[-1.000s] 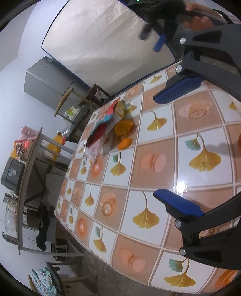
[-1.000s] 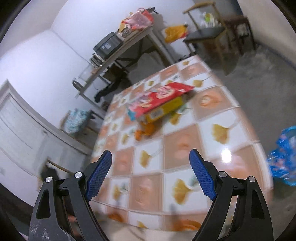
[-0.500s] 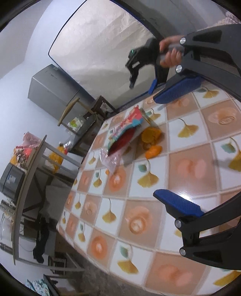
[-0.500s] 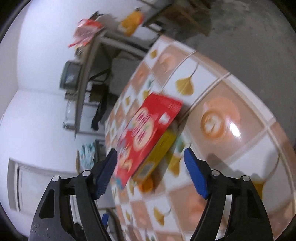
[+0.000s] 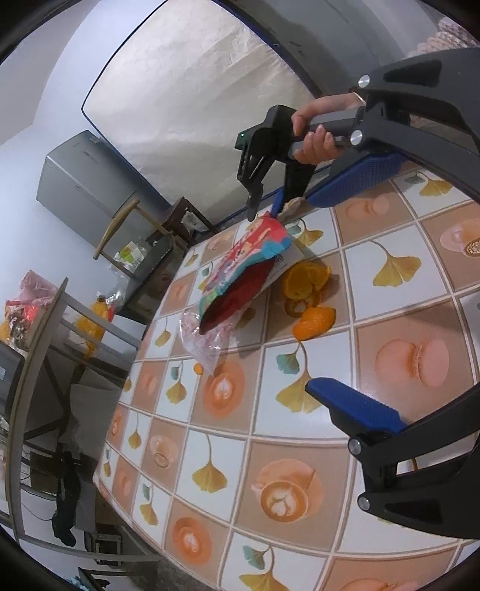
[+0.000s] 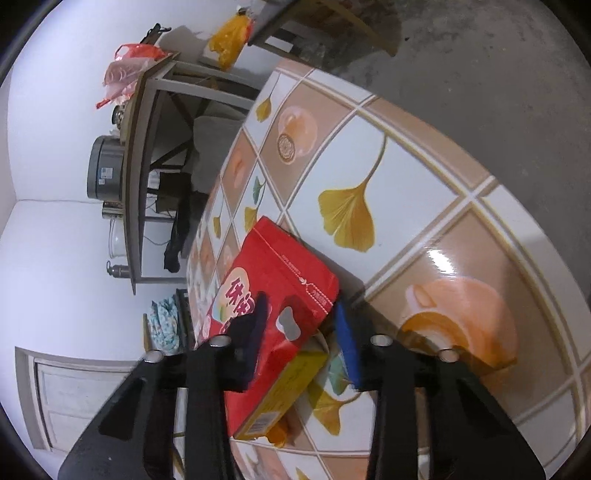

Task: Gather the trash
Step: 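Grasp the red snack bag with the right gripper and lift it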

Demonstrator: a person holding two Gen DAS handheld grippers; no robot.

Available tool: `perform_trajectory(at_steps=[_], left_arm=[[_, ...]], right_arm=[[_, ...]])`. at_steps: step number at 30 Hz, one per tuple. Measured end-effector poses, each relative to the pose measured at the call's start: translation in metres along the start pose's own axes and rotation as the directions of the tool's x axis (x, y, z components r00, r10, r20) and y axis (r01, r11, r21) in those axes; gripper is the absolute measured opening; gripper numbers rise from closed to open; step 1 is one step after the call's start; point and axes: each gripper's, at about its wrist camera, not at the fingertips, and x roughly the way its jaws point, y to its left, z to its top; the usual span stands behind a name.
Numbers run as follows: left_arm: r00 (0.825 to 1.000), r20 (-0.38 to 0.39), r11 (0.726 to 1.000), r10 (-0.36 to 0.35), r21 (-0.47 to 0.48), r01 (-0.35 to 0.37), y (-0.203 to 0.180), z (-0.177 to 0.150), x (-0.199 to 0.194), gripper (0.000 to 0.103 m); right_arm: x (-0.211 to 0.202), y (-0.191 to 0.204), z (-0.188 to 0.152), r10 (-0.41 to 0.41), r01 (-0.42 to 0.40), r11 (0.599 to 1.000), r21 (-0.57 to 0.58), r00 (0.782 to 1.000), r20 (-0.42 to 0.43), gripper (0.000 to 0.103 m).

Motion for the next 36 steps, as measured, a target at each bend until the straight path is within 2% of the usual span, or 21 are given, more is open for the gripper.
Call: perform_trajectory(at_steps=[1,4,9,13,16,19,22,24,25,26,28,29,31,33,35,36], left_arm=[[1.0,0.0,1.0,0.004,-0.003,-0.004,0.001,-0.001,0.0,0.091],[1.0,0.003,1.0,0.013,-0.012,-0.013,0.005,-0.003,-0.005,0.091],[0.999,0.018,0.999,0.03,-0.022,-0.03,0.012,-0.006,-0.017,0.091],[0.998,0.039,0.998,0.042,-0.047,-0.04,0.02,-0.009,-0.031,0.091],[0.997,0.058,0.996,0.05,-0.074,-0.046,0.028,-0.011,-0.043,0.091],[0.996,0.074,0.994,0.056,-0.093,-0.049,0.034,-0.015,-0.056,0.091],[0.995,0.079,0.994,0.057,-0.102,-0.049,0.036,-0.02,-0.064,0.091],[0.996,0.074,0.994,0.053,-0.104,-0.045,0.037,-0.024,-0.067,0.091],[0.996,0.069,0.994,0.052,-0.103,-0.044,0.037,-0.027,-0.068,0.091],[0.997,0.064,0.994,0.049,-0.102,-0.043,0.037,-0.029,-0.069,0.091],[0.998,0.056,0.994,0.039,-0.102,-0.033,0.035,-0.033,-0.069,0.091],[0.998,0.051,0.994,0.033,-0.102,-0.028,0.033,-0.035,-0.068,0.091],[0.999,0.041,0.995,0.02,-0.103,-0.016,0.029,-0.04,-0.067,0.091],[1.0,0.011,0.995,0.0,-0.096,0.001,0.022,-0.047,-0.06,0.091],[1.0,-0.023,0.997,-0.006,-0.079,0.005,0.013,-0.055,-0.052,0.091],[0.999,-0.042,0.998,-0.009,-0.07,0.007,0.008,-0.06,-0.047,0.091]], right_arm=[[0.0,0.0,0.002,0.004,-0.004,1.0,0.002,1.0,-0.002,0.015],[-0.004,0.0,0.003,0.037,-0.037,0.999,0.0,0.999,0.017,0.005],[-0.028,0.012,-0.004,0.158,-0.157,0.987,-0.037,0.987,0.024,0.001],[-0.055,0.03,-0.017,0.302,-0.302,0.952,-0.056,0.953,-0.017,0.0],[-0.086,0.044,-0.036,0.396,-0.402,0.912,-0.087,0.915,-0.075,0.0],[-0.116,0.047,-0.056,0.457,-0.469,0.878,-0.093,0.881,-0.127,0.0],[-0.138,0.047,-0.071,0.474,-0.496,0.862,-0.104,0.862,-0.179,0.0],[-0.151,0.044,-0.085,0.452,-0.486,0.866,-0.116,0.862,-0.229,0.0],[-0.156,0.04,-0.089,0.433,-0.47,0.874,-0.124,0.869,-0.237,0.0],[-0.161,0.036,-0.093,0.399,-0.439,0.888,-0.136,0.884,-0.244,0.0],[-0.168,0.025,-0.094,0.368,-0.406,0.904,-0.132,0.898,-0.242,0.0],[-0.171,0.02,-0.093,0.325,-0.365,0.919,-0.149,0.915,-0.241,0.0],[-0.171,0.01,-0.091,0.225,-0.266,0.946,-0.184,0.95,-0.214,0.0],[-0.165,0.003,-0.083,0.069,-0.108,0.965,-0.24,0.984,-0.167,0.004],[-0.158,-0.004,-0.08,-0.072,0.04,0.956,-0.29,0.992,-0.103,0.009],[-0.152,-0.002,-0.08,-0.136,0.105,0.938,-0.332,0.988,-0.071,0.012]])
